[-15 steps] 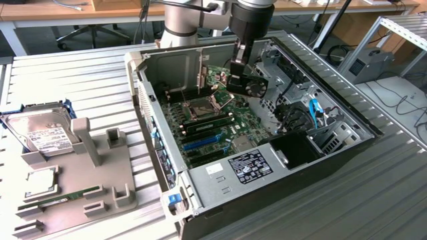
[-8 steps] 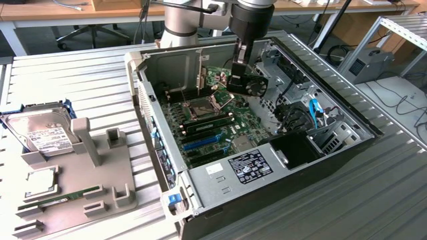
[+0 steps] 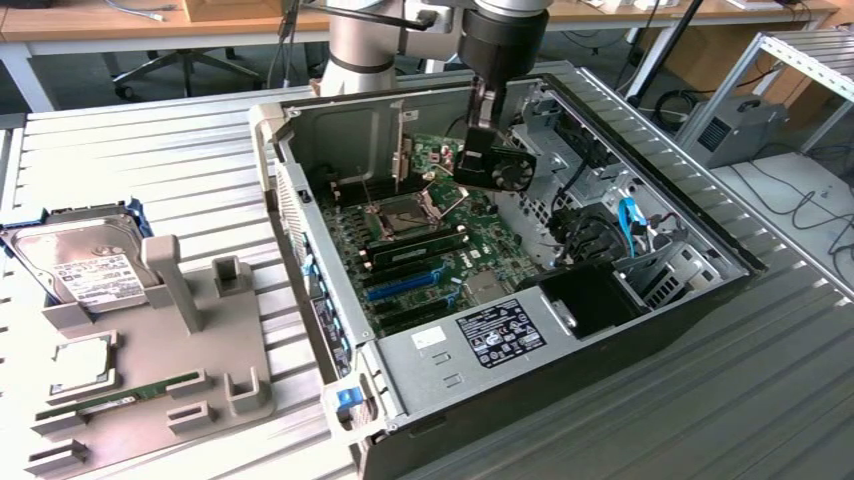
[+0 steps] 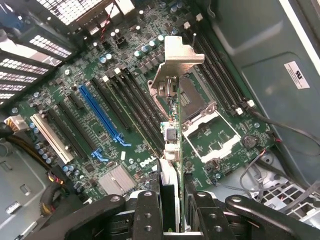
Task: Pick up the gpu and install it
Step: 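Insert the gpu into the slot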
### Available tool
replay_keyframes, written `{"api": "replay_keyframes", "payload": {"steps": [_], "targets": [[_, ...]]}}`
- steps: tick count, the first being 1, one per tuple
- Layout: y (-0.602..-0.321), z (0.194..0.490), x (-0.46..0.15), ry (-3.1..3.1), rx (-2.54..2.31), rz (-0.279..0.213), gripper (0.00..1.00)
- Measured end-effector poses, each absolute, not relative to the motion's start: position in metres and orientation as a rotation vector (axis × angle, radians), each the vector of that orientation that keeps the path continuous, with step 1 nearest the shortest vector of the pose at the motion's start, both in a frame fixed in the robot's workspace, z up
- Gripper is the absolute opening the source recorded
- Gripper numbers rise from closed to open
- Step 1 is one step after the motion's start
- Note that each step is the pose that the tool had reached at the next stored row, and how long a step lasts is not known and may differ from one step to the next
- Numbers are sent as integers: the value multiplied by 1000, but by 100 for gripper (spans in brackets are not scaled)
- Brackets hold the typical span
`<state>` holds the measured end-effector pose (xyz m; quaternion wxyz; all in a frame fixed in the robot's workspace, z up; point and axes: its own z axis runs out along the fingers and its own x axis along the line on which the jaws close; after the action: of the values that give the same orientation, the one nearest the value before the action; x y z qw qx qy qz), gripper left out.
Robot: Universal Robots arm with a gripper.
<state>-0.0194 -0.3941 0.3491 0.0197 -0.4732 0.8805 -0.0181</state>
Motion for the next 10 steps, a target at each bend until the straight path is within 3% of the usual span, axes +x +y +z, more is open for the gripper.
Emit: {"api": "replay_keyframes", "payload": {"steps": [10], "targets": [[-394,348,-19,2698,-1529,-55,29]]}}
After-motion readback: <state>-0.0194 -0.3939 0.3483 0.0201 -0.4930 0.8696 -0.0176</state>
